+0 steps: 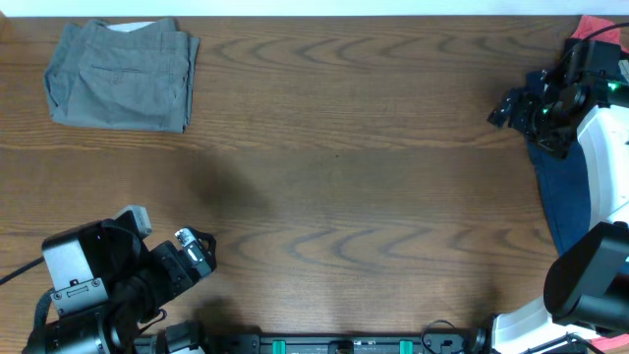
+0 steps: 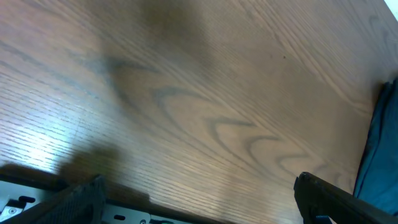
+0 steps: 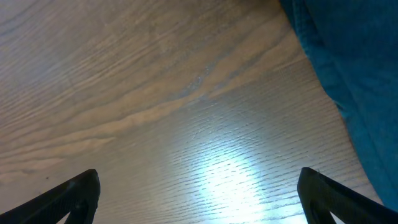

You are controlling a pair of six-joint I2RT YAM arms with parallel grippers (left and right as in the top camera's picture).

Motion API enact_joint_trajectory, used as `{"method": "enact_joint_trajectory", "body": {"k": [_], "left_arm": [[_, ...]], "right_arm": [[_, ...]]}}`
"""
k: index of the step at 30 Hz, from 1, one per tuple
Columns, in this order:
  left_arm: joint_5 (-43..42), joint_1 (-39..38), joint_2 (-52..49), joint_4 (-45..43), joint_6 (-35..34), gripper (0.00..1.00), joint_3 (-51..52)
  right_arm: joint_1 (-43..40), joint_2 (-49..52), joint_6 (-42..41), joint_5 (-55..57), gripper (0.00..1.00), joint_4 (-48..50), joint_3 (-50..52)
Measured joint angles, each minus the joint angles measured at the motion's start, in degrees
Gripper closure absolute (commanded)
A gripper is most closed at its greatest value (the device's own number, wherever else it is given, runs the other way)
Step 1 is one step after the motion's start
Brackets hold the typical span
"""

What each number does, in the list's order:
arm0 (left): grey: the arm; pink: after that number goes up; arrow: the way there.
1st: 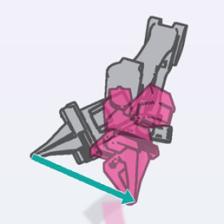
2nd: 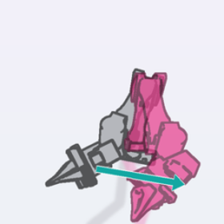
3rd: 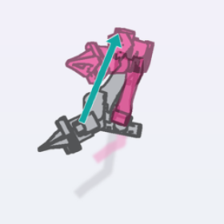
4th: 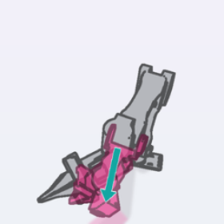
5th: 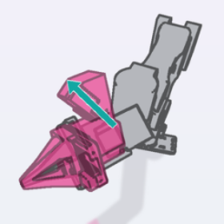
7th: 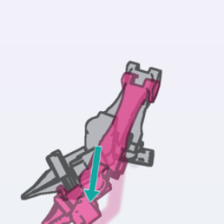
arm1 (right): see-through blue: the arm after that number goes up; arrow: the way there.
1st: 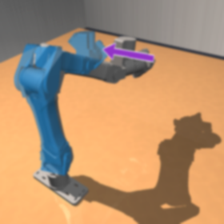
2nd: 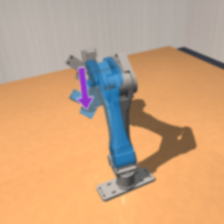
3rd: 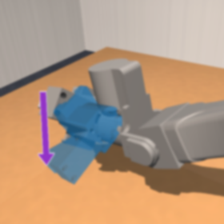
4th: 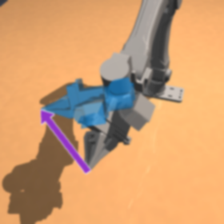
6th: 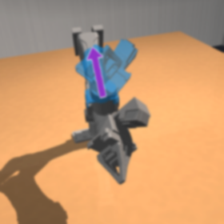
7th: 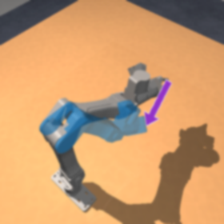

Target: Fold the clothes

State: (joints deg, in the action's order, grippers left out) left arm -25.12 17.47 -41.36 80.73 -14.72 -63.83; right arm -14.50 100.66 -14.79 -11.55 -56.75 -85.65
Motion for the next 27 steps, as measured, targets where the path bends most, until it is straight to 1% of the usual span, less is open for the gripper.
{"method": "enact_joint_trajectory", "body": {"k": [3,7,10,13,15,17,20,23,27], "left_arm": [[0.0,-1.4,0.1,0.0,0.0,0.02,0.0],[0.5,-6.3,1.5,-0.3,0.0,0.02,0.2],[0.8,-11.4,3.7,-4.8,0.0,0.02,2.5],[2.0,-16.5,7.1,-16.4,0.0,0.02,8.7],[3.5,-18.8,10.3,-26.9,0.0,0.02,14.7],[4.5,-19.7,14.2,-37.0,0.0,0.02,22.3],[5.5,-19.7,19.2,-49.0,0.0,0.02,32.0],[6.0,-19.7,22.9,-57.2,0.0,0.02,40.0],[7.1,-19.7,27.6,-63.1,0.0,0.02,47.7]], "right_arm": [[0.0,0.0,0.0,0.0,0.01,0.0,0.0],[0.0,0.0,0.0,0.0,0.01,0.0,0.0],[0.0,0.0,0.0,0.0,0.01,0.0,0.0],[0.0,0.0,0.0,0.0,0.01,0.1,0.0],[0.0,0.0,0.0,0.0,0.02,0.1,0.0],[0.0,0.0,0.0,0.0,0.01,0.0,0.0],[0.0,0.0,0.0,0.0,0.01,0.0,0.1],[0.0,0.0,0.0,0.0,0.01,0.0,0.1],[0.0,0.0,0.0,0.0,0.01,0.0,0.1]]}}
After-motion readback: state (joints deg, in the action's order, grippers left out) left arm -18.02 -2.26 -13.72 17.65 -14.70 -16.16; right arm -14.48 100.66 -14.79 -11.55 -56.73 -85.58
